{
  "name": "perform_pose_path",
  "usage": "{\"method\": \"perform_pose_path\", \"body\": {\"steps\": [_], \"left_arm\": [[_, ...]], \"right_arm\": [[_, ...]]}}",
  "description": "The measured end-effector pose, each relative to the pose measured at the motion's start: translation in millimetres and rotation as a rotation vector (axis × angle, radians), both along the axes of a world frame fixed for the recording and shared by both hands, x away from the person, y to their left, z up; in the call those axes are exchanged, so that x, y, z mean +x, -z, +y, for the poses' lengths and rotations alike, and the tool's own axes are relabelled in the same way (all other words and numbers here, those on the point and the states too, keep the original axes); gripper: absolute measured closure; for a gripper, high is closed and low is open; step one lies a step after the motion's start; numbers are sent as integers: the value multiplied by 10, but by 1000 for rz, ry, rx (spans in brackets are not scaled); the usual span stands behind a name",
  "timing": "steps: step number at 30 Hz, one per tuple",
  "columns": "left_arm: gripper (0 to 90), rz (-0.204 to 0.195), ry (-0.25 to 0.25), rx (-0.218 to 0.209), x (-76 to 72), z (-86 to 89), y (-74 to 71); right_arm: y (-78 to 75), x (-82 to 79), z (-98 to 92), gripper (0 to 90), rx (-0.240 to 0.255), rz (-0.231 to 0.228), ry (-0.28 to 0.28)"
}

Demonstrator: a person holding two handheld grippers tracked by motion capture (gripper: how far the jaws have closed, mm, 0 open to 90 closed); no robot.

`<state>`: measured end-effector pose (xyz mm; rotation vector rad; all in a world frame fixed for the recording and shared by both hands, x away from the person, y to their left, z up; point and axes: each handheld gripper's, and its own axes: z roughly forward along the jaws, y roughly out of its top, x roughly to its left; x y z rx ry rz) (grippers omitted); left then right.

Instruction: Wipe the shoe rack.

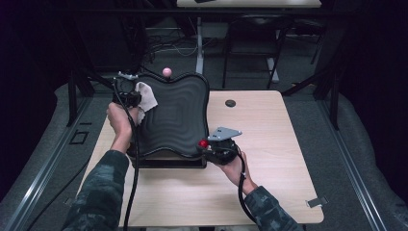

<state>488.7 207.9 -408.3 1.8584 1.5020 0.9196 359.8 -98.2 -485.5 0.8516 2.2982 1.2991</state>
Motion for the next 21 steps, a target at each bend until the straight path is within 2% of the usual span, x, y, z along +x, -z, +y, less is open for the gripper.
{"method": "perform_pose_path", "body": {"steps": [11,16,21], "left_arm": [[841,8,28,-4,-251,30,135],[841,14,48,-29,-369,54,195],[841,21,65,-33,-491,63,257]], "right_arm": [[0,0,1,601,0,0,0],[-1,0,1,602,-1,-1,1],[-1,1,1,601,-2,-1,0]]}}
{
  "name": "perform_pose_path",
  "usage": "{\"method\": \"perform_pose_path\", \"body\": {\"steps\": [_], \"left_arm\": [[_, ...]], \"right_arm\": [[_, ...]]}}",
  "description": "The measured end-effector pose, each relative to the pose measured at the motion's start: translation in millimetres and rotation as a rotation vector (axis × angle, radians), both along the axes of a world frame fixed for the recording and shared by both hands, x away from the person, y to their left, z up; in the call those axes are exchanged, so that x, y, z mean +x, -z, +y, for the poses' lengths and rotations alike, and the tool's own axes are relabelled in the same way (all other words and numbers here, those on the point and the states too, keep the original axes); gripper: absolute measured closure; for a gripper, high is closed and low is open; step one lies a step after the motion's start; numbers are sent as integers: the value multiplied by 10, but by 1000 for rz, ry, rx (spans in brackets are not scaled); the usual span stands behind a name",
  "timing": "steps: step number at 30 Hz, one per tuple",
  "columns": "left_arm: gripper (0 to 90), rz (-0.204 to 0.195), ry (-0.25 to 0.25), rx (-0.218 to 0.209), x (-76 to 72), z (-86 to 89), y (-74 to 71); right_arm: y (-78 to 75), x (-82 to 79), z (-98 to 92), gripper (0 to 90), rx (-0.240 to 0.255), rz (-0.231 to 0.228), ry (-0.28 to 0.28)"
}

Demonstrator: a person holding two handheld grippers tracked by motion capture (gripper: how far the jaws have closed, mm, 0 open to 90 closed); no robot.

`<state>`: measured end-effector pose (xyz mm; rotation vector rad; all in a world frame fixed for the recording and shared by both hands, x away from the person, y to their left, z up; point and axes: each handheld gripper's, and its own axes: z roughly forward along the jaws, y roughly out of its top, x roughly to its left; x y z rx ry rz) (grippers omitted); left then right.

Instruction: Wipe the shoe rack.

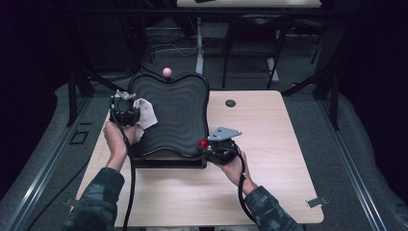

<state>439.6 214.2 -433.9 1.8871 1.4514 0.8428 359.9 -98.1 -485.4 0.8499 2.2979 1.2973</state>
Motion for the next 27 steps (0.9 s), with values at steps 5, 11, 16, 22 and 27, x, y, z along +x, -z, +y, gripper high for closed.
{"method": "perform_pose_path", "body": {"steps": [5,11,16,22,27], "left_arm": [[841,8,13,-8,-128,14,64],[841,9,29,8,-250,2,124],[841,11,45,27,-349,-30,171],[841,24,78,41,-474,-78,227],[840,38,109,49,-595,-107,278]], "right_arm": [[-1,-2,1,601,-2,0,2],[-2,-3,2,601,-4,0,4],[-2,-2,2,601,-4,-1,2],[-3,0,-2,602,-5,-1,-1],[-2,2,-4,602,-6,-2,-4]]}}
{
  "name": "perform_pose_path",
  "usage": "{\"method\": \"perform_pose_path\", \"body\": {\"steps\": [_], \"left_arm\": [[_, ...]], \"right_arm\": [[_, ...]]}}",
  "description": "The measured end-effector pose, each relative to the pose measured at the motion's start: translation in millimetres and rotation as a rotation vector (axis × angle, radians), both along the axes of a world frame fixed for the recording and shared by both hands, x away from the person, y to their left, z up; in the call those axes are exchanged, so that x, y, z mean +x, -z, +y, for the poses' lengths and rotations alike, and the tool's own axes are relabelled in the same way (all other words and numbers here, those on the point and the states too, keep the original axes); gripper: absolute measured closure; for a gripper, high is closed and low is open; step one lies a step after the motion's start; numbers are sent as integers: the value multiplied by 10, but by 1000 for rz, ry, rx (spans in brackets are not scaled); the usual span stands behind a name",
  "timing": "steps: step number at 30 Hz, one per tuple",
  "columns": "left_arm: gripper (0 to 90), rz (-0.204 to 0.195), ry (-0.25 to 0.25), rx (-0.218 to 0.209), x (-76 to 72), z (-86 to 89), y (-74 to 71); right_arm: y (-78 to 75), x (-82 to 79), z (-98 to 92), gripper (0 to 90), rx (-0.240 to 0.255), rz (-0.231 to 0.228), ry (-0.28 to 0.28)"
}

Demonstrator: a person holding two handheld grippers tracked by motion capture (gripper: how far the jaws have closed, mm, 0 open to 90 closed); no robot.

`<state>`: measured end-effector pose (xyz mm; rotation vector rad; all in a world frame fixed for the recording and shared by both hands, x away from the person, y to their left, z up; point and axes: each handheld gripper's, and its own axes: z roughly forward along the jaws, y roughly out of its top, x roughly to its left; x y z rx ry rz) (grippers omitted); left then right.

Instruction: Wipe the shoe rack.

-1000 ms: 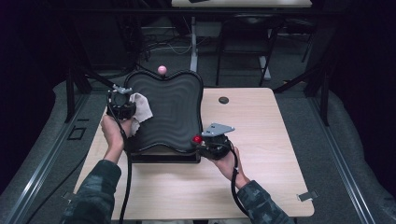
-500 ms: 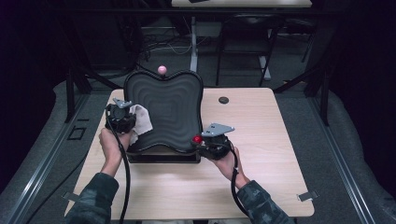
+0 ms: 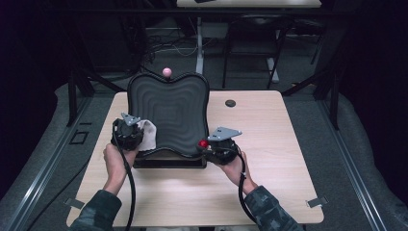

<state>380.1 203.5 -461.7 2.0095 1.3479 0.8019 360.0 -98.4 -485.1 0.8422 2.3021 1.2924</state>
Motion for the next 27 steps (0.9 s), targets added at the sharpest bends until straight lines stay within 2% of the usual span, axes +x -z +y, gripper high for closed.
{"method": "perform_pose_path", "body": {"steps": [13,15,17,19,27], "left_arm": [[840,23,65,-15,-207,-89,99],[840,27,71,-22,-224,-94,107],[840,36,80,-32,-240,-99,114],[840,42,89,-37,-254,-107,122],[840,52,95,-50,-313,-96,134]], "right_arm": [[10,1,-2,602,9,-4,-10],[7,-4,-5,602,-5,-9,4],[16,3,-6,602,14,-7,-16],[17,2,-7,603,14,-8,-15],[24,-8,13,603,17,-15,-34]]}}
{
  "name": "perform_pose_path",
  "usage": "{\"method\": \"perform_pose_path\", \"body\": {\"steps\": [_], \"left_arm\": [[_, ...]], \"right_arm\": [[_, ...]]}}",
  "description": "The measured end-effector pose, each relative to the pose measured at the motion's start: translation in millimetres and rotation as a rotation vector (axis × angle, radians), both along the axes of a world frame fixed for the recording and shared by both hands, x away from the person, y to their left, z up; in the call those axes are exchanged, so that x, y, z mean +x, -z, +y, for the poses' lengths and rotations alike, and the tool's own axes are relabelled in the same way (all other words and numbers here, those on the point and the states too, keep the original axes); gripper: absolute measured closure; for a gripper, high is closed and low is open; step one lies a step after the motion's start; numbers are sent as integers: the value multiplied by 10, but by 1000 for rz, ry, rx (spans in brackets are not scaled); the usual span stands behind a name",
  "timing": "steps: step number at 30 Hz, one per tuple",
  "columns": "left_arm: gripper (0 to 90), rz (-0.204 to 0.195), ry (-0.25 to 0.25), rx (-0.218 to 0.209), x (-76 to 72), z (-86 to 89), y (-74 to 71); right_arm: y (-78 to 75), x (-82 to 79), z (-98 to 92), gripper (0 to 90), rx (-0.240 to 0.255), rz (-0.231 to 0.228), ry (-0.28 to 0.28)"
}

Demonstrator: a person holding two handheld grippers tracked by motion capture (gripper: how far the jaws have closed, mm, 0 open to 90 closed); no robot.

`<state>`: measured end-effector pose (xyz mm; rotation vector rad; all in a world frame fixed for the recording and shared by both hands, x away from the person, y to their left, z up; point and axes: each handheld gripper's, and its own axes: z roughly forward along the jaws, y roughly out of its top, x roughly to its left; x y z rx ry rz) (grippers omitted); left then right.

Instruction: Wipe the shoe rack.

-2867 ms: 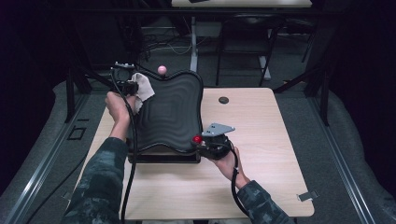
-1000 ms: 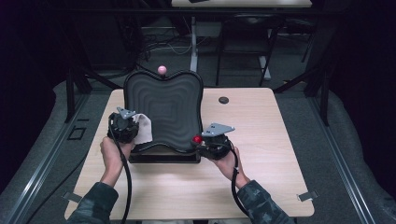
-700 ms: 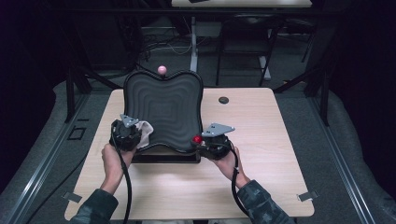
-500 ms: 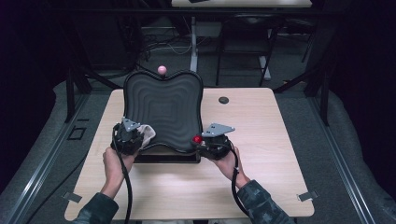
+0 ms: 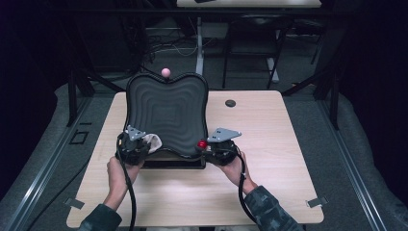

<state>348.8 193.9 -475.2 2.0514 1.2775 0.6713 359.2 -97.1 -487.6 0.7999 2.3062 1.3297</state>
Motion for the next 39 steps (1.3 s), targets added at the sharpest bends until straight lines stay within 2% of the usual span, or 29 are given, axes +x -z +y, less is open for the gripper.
{"method": "perform_pose_path", "body": {"steps": [2,3,5,10,15,19,23,27,39], "left_arm": [[840,7,2,0,-19,23,-7],[840,8,1,0,-31,32,-8],[841,9,0,-3,-44,46,-10],[840,12,5,-17,-84,83,-24],[840,4,26,-20,-88,27,-54],[839,-10,37,-23,-32,-36,-90],[840,-38,35,-36,93,-99,-170],[840,-90,19,-52,273,-165,-304],[840,-189,-22,-26,826,-428,-621]], "right_arm": [[2,-4,10,603,1,-1,-5],[-6,-15,16,603,-24,-8,10],[6,-11,31,603,4,-7,-27],[9,-34,69,603,2,-10,-40],[10,-72,132,603,1,-13,-59],[9,-96,157,602,-8,-14,-54],[13,-91,153,602,1,-12,-58],[15,-90,149,602,4,-9,-60],[20,-86,142,601,12,-6,-60]]}}
